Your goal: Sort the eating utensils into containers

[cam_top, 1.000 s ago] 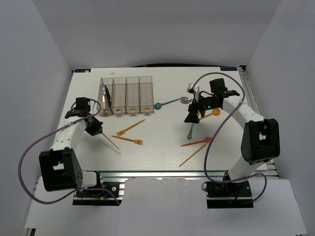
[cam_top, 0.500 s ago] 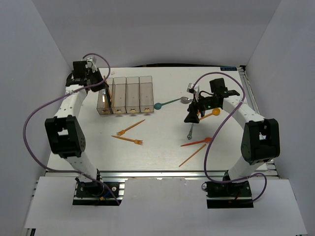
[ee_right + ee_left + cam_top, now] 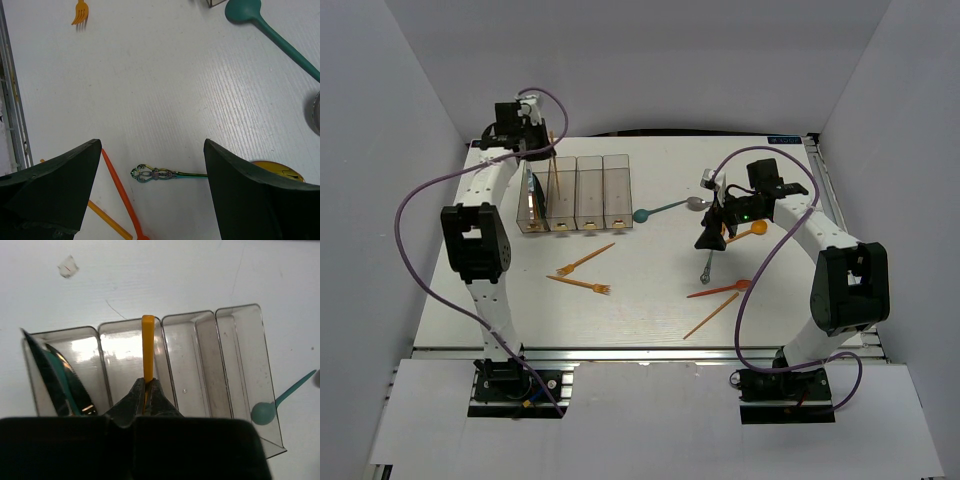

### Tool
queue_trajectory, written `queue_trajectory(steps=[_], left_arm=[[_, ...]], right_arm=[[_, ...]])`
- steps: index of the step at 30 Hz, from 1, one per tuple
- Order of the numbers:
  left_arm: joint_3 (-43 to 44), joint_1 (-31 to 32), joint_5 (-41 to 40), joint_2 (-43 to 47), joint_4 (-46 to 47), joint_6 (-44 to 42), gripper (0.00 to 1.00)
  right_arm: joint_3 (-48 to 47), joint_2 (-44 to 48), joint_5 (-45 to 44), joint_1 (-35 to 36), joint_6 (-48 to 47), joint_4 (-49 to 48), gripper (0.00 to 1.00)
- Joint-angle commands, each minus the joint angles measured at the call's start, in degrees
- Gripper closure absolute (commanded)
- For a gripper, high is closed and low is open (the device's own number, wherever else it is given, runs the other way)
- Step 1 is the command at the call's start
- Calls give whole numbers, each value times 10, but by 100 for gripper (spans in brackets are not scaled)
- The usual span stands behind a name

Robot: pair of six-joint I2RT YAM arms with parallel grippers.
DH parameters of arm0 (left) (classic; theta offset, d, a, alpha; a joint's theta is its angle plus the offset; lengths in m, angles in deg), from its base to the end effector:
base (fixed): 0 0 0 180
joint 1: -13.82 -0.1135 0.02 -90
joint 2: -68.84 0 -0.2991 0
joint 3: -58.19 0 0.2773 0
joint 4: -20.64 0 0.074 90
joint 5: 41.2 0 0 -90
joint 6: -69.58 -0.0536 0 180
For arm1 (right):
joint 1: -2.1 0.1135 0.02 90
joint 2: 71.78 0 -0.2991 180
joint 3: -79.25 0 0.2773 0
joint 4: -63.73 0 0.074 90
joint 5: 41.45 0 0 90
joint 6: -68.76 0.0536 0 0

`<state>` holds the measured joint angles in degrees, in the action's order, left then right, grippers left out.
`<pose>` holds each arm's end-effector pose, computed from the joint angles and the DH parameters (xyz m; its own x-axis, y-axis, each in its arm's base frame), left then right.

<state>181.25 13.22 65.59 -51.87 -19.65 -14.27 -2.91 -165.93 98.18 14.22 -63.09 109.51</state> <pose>0.5488 -0.0097 0.3050 -0.6346 -0.1092 -0.7651 0.1507 0.9535 -0.2611 0.3540 0.1178 0.2622 -0.2603 -0.4979 -0.8273 -0.9490 0.2897 0.1243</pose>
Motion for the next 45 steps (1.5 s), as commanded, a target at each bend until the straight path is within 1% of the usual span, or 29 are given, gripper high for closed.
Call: queue_trajectory(steps=[1, 2, 6, 7, 9, 10, 13, 14, 18, 21, 23, 25, 27, 28, 29, 30, 31, 32, 33, 34, 35, 37, 38, 39, 40, 41, 42, 44, 45], left_arm=[[10, 26, -9, -2, -5, -10, 100], [0, 29, -14, -1, -6, -10, 100], [-29, 38, -36, 7, -3, -5, 82], [-35, 39, -41, 14, -2, -2, 72], [-53, 39, -44, 21, 2, 2, 66], [-61, 39, -46, 32, 9, 7, 61], [-98, 39, -55, 50, 26, 17, 53], [-109, 39, -58, 64, 31, 18, 45], [-148, 39, -62, 100, 42, 26, 38], [-163, 39, -66, 139, 43, 31, 37], [-188, 37, -72, 166, 45, 37, 36], [-213, 34, -76, 216, 51, 42, 34], [-266, 29, -84, 257, 60, 58, 31], [-288, 26, -88, 302, 72, 68, 29], [-339, 24, -94, 327, 79, 81, 28], [-364, 19, -97, 352, 85, 90, 27], [-389, 17, -99, 402, 97, 96, 25], [-436, 15, -100, 427, 100, 104, 23], [-459, 13, -103, 452, 101, 115, 21], [-479, 12, -106, 498, 101, 123, 18], [-516, 11, -104, 522, 100, 138, 17], [-549, 10, -89, 564, 92, 148, 16], [-564, 11, -81, 603, 89, 162, 16], [-596, 11, -67, 622, 82, 182, 16], [-613, 11, -61, 639, 78, 191, 16], [-631, 11, -54, 673, 78, 212, 16], [-666, 11, -45, 688, 74, 238, 16], [-701, 11, -37, 732, 75, 272, 16], [-732, 11, -29, 745, 77, 299, 16]], right_arm=[[-13, 16, 6, -2, -7, 11, 11], [-13, 17, 6, -3, -8, 11, 11], [-8, 19, 4, -2, -10, 12, 11], [-7, 19, 4, -3, -11, 13, 11], [-8, 20, 4, -3, -15, 16, 11], [-10, 20, 6, -3, -19, 18, 11], [-15, 17, 9, -3, -28, 28, 11], [-19, 16, 10, -3, -36, 32, 11], [-30, 16, 13, -2, -53, 50, 11], [-36, 19, 17, -2, -74, 61, 11], [-38, 28, 28, -2, -88, 70, 10], [-38, 35, 38, -2, -117, 75, 11], [-39, 45, 48, -1, -146, 80, 11], [-38, 48, 50, -1, -157, 82, 11], [-37, 55, 51, -1, -166, 79, 11], [-32, 57, 46, 0, -168, 69, 11], [-21, 63, 43, -1, -159, 54, 11], [-18, 63, 39, 0, -156, 43, 11], [-19, 60, 40, 0, -161, 52, 11], [-34, 50, 45, -1, -207, 76, 11], [-47, 41, 56, -1, -256, 162, 11], [-65, 20, 84, 1, -373, 266, 12], [-65, 16, 85, 1, -496, 314, 13], [-57, 14, 76, 2, -557, 388, 14], [-44, 20, 66, 4, -615, 414, 15], [-6, 30, 52, 5, -676, 417, 16], [14, 41, 15, 17, -702, 417, 16], [54, 77, -26, 35, -756, 416, 17], [87, 99, -54, 58, -763, 413, 18]])
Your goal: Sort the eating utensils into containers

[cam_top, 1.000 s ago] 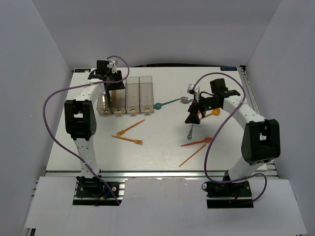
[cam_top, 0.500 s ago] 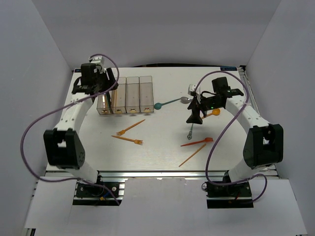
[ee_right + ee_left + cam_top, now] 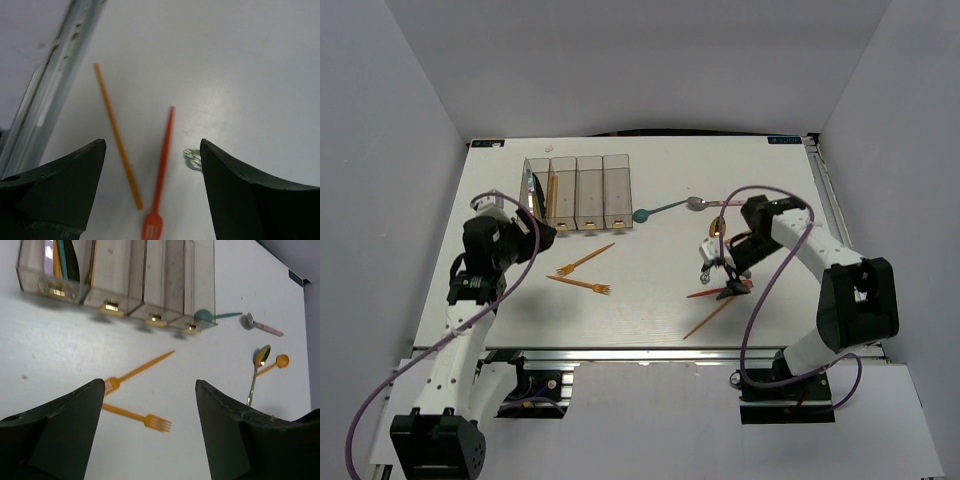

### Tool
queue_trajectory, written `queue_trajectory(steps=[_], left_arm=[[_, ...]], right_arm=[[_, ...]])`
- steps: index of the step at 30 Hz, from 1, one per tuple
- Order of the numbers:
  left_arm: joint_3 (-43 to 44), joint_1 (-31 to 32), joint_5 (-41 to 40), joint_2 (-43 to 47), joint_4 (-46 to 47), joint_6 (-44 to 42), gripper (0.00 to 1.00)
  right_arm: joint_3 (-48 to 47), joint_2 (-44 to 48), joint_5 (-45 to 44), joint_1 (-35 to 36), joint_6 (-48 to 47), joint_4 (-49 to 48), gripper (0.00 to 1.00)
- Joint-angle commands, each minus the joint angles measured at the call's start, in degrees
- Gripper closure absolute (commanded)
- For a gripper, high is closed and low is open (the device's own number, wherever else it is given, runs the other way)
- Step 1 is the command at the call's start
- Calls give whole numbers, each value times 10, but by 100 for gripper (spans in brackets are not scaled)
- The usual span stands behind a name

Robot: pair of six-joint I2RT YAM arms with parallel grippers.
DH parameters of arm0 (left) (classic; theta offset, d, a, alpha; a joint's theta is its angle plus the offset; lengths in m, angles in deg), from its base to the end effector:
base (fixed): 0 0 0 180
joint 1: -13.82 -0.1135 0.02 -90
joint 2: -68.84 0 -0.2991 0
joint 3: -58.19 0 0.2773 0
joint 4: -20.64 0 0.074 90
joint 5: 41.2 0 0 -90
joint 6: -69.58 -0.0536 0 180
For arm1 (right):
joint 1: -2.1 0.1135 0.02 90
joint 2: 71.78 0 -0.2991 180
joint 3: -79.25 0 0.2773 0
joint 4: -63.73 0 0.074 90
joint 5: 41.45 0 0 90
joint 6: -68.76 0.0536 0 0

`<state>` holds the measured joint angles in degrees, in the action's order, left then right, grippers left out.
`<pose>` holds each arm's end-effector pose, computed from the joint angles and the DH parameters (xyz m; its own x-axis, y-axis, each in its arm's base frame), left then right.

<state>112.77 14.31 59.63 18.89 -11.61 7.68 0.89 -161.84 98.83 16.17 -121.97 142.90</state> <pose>0.2161 -0.0119 0.3061 -0.4913 -0.4584 -0.7406 -0.0641 0.8670 -0.4942 0.2715 0.1105 0.2481 0.3221 -0.5666 -0.7585 -0.9261 -0.3548 -0.1283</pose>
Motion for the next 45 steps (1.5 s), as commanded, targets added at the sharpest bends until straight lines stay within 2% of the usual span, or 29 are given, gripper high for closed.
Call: queue_trajectory(steps=[1, 3, 6, 7, 14, 18, 23, 24, 26, 27, 30, 36, 39, 45], left_arm=[[-59, -1, 33, 49, -2, 86, 16], [-75, -1, 38, 73, 0, 96, 16], [-79, -1, 42, 85, -3, 104, 16], [-76, -1, 42, 84, -3, 105, 16], [-75, -1, 64, 65, 4, 121, 16], [-79, -1, 72, 64, 13, 129, 16], [-82, -1, 71, 77, 13, 141, 16], [-84, -1, 71, 79, 12, 143, 16], [-87, -1, 71, 85, 12, 146, 17], [-87, -1, 72, 86, 11, 145, 16], [-87, -1, 74, 87, 11, 151, 16], [-89, -1, 89, 88, 23, 179, 16], [-97, -1, 110, 92, 44, 205, 16], [-112, -1, 168, 100, 119, 249, 18]], right_arm=[[65, 67, -73, 51, -175, 74, 18], [121, 89, -113, 94, -142, 44, 19], [194, 138, -165, 141, -37, -78, 18], [204, 139, -175, 150, -11, -127, 18], [216, 97, -229, 178, 94, -216, 22], [229, 74, -263, 192, 121, -255, 28], [260, 71, -289, 212, 129, -277, 47], [267, 74, -290, 214, 129, -283, 55], [282, 80, -291, 224, 135, -286, 64], [286, 82, -290, 228, 141, -291, 73], [305, 90, -290, 243, 155, -306, 85], [309, 92, -278, 280, 213, -333, 99], [286, 89, -234, 289, 244, -313, 100], [138, 64, -122, 297, 354, -248, 100]])
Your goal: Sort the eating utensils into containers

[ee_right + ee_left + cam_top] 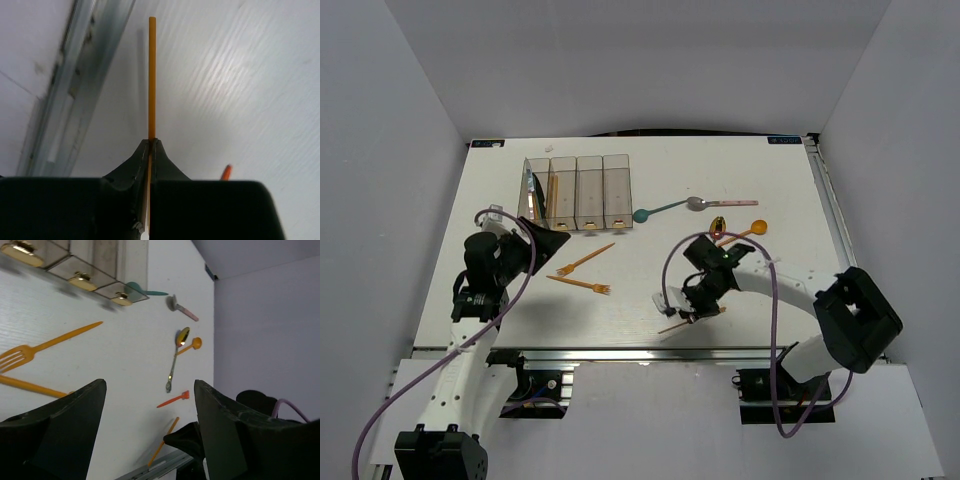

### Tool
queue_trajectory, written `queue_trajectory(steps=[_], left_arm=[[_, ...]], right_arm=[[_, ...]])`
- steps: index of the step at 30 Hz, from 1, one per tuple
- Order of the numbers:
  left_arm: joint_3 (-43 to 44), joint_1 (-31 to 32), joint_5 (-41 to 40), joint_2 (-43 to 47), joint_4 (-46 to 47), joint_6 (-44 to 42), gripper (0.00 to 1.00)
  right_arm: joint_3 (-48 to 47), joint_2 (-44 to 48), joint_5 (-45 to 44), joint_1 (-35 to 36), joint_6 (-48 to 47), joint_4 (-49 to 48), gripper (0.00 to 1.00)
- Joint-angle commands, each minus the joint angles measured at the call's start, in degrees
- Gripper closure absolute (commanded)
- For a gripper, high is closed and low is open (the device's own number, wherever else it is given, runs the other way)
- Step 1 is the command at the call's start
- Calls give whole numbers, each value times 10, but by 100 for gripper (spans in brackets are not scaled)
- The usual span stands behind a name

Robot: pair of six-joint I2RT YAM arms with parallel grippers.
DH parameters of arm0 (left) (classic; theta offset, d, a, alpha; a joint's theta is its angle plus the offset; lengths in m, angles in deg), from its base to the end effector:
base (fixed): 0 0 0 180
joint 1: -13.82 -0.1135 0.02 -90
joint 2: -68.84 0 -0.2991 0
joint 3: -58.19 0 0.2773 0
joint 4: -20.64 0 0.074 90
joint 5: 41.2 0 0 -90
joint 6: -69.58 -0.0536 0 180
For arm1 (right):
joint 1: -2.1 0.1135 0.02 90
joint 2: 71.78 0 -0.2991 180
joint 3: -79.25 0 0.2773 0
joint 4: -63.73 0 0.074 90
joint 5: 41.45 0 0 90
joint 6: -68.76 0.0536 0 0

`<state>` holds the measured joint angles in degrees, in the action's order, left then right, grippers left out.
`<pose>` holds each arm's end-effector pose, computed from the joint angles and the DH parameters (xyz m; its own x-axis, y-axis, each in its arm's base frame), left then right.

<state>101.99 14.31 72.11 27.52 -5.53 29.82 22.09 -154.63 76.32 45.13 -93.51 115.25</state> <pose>0.1851 -0.0228 0.2735 -0.5415 -0.7014 -0.4635 -0.0721 0.5880 -0.8056 0.1727 0.1954 0.1717 0.4298 -0.7517 -0.5002 -0.8858 -0.4583 -0.0725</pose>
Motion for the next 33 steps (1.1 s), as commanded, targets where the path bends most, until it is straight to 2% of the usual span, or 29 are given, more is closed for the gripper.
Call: queue_trajectory(steps=[1, 5, 11, 17, 24, 33], left_arm=[[-7, -1, 50, 14, 81, 30, 19], [-7, 0, 75, 7, 123, 60, 22], [-8, 6, 74, -16, 157, 95, 24], [9, 40, 39, -60, 167, 95, 25], [21, 72, 27, -104, 184, 94, 26], [49, 122, -1, -165, 198, 84, 30]], right_arm=[[-124, -14, 133, 7, 101, 35, 100], [-252, -65, 185, 6, 235, 28, 100], [-384, -139, 161, 1, 468, -62, 100], [-412, -167, 135, 2, 664, -172, 100], [-422, -175, 90, 3, 737, -209, 100], [-434, -192, 94, 8, 758, -224, 100]])
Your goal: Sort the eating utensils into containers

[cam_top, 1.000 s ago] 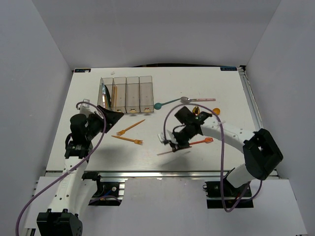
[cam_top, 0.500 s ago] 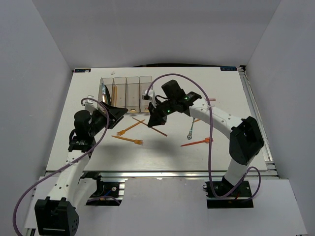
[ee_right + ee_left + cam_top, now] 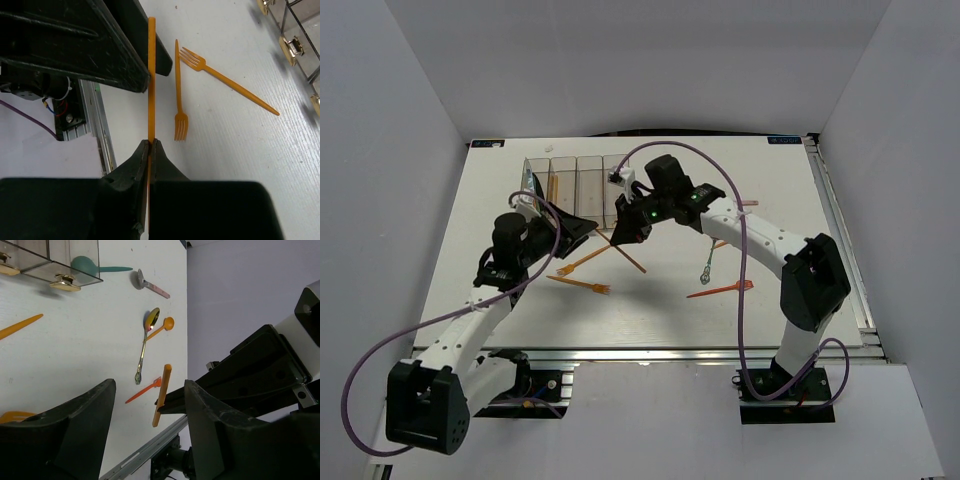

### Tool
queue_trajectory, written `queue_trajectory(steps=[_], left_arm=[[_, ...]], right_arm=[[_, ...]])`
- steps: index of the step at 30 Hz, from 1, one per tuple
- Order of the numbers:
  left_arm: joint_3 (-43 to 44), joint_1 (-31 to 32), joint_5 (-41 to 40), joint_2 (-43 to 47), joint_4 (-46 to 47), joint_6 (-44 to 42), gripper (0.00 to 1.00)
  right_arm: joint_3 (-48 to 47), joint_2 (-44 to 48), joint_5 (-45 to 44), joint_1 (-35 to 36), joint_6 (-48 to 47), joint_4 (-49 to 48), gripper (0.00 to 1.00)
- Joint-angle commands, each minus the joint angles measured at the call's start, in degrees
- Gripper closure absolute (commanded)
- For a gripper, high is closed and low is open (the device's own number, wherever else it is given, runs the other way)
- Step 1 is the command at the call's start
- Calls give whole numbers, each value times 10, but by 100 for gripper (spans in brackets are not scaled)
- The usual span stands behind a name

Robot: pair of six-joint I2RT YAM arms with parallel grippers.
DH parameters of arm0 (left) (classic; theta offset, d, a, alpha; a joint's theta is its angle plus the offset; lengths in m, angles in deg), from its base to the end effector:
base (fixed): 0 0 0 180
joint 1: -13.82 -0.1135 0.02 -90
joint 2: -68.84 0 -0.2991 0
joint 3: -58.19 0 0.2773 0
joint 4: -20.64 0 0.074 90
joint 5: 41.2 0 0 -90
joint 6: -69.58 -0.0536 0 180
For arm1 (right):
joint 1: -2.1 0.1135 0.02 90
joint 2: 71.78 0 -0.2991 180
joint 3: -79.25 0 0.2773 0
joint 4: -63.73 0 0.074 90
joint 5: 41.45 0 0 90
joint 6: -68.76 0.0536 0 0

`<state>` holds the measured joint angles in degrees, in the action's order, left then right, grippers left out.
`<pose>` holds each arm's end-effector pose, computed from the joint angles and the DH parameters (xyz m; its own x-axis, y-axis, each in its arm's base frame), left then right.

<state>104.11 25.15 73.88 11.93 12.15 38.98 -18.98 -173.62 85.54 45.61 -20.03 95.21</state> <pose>0.2352 -0.0703 0.2704 -0.6569 -0.6635 -0.3582 0.0086 0.4685 -0.8834 0.3068 0.3358 0.3216 -0.4360 -0.3906 -0.8108 -0.8980 0.2486 0.3631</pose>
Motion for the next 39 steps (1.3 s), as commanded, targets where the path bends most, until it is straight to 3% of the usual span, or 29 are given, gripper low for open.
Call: queue_trajectory(steps=[1, 4, 7, 8, 9, 10, 11, 12, 13, 15, 17, 18, 22, 26, 30, 39], left_arm=[[31, 17, -20, -21, 24, -8, 33], [45, 28, -19, -41, 28, -16, 43], [58, 36, -10, -60, 28, -21, 64], [59, 39, -7, -63, 28, -24, 81], [62, 39, -3, -67, 28, -24, 88], [65, 39, -2, -69, 26, -32, 94], [68, 39, -4, -69, 13, -38, 100], [73, 39, -8, -70, -1, -44, 100], [90, 39, -26, -72, -18, -73, 100], [122, 38, -53, -79, -98, -102, 100], [196, 33, -102, -112, -182, -183, 100], [224, 26, -114, -130, -206, -223, 100], [362, -31, -135, -244, -282, -313, 100], [536, -72, -167, -339, -342, -387, 100], [648, -84, -220, -427, -369, -438, 100], [782, -85, -230, -579, -375, -479, 100]], right_arm=[[-22, -2, 3, 4, 26, -25, 100], [-19, -1, 5, 4, 27, -33, 100], [-19, 1, 3, 4, 25, -38, 100], [-19, 2, 3, 4, 23, -37, 100], [-18, 2, 4, 4, 14, -38, 100], [-19, 3, 4, 4, 8, -34, 93], [-19, 4, 4, 3, 1, -33, 78], [-19, 6, 15, -2, -9, -31, 70], [-20, 7, 26, -6, -36, -20, 54], [-22, 13, 60, -20, -78, -4, 40], [-31, 16, 115, -50, -176, 48, 24], [-38, 18, 160, -60, -216, 71, 21], [-38, 25, 235, -128, -313, 131, 19], [-13, 45, 236, -183, -354, 155, 22], [32, 82, 226, -207, -366, 149, 24], [81, 108, 229, -229, -369, 138, 24]])
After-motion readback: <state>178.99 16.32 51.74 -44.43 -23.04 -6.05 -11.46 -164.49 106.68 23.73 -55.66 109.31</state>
